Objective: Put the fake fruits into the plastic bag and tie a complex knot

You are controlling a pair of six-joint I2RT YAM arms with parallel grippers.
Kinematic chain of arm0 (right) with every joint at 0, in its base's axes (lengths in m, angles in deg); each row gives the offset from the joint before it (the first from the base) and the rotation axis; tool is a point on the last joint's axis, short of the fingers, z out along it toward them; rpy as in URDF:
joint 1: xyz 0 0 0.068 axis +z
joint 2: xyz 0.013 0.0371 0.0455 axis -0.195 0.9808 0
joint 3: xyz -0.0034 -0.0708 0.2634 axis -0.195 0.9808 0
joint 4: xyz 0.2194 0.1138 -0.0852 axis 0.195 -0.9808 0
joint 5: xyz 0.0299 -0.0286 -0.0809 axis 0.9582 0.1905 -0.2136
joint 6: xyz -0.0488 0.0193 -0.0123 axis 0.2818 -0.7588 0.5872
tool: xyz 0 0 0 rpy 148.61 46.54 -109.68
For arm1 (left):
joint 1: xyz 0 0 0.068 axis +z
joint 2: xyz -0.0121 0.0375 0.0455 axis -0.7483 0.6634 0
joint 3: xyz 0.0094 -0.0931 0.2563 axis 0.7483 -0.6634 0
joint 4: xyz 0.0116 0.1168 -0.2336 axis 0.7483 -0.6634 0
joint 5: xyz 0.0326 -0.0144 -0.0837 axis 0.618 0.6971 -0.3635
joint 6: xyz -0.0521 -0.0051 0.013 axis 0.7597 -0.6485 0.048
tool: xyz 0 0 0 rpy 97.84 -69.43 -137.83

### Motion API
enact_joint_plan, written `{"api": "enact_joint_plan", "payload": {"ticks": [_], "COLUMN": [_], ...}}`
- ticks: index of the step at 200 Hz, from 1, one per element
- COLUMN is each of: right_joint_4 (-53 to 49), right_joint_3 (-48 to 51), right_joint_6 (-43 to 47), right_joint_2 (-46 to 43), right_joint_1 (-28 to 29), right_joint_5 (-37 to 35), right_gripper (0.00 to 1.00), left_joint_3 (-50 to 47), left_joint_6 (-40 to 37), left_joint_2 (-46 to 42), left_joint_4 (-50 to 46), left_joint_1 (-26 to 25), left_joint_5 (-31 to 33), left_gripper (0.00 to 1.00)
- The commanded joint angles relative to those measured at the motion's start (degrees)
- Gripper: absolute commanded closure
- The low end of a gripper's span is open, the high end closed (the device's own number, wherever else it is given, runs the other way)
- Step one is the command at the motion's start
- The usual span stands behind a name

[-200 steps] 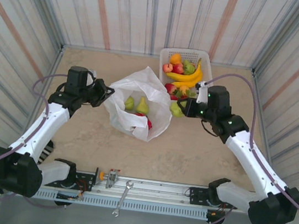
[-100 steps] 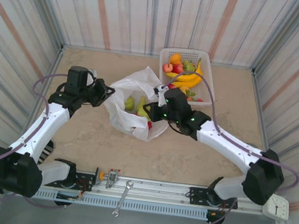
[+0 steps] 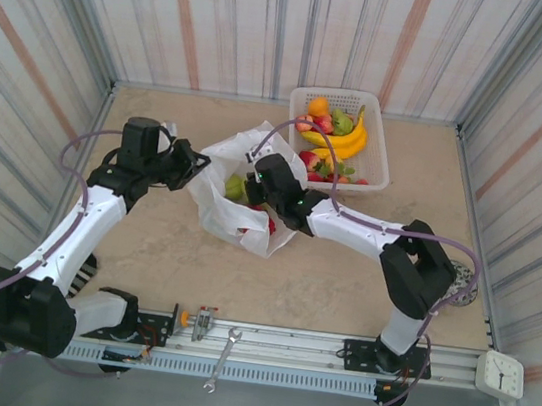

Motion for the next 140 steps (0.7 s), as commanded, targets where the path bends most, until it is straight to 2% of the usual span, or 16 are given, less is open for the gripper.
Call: {"api": "enact_joint_plan", "payload": {"ticks": [1,61,97,114,140], "right_joint_4": [1.2,-0.1,-0.2,-0.6,-0.9], "right_joint_3": [-2.8,-2.7,-1.4,-1.3,-1.0], "right_joint_6": [2.5,2.4,2.3,2.2,1.8], "right_joint_2": [1.3,-0.5,-2.4,-3.0,-3.8], "right_joint_1": [-0.5,-0.2,-0.1,-0.1,0.0], "right_joint_5": [-3.2,-1.9,-2.0,-1.8,-1.5], "right_gripper": [0.71,0.44,0.42,0.38,0.38], "left_joint_3": [1.6,1.6,1.5,1.5,1.4], "left_joint_6": [0.0,0.0,0.0,0.0,0.0], "left_joint_2": [-0.2,-0.2,-0.2,-0.3,-0.2], "left_joint_4": [1.2,1.1,0.9,0.9,0.7], "left_joint_1": [-0.2,-0.2,-0.2,-0.2,-0.2], "left_joint_5": [-0.5,-0.3,-0.3,-0.3,-0.3], "left_gripper": [1.0,1.0,1.0,1.0,1.0]}}
